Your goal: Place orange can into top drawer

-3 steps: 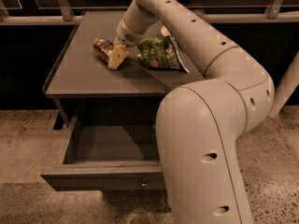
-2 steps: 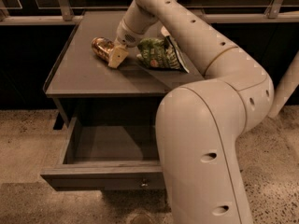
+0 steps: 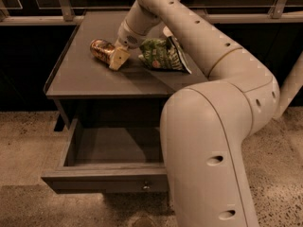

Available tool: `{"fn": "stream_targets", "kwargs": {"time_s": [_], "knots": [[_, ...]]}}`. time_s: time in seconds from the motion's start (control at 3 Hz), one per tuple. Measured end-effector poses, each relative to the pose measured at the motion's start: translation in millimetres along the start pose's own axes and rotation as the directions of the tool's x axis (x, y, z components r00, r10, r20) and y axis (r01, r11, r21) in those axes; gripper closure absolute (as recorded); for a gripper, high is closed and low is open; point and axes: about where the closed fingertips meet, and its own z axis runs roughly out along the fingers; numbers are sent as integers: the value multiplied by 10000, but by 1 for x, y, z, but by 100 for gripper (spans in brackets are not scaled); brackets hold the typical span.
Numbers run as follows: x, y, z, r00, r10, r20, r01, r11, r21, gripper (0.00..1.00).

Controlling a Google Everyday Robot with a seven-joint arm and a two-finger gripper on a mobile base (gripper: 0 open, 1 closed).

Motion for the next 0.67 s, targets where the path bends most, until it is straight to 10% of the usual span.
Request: {"fn": "stream_targets", "kwargs": {"time_s": [0.67], "knots": [[8, 49, -47, 9979, -81, 650, 90, 9999, -145, 100]]}}
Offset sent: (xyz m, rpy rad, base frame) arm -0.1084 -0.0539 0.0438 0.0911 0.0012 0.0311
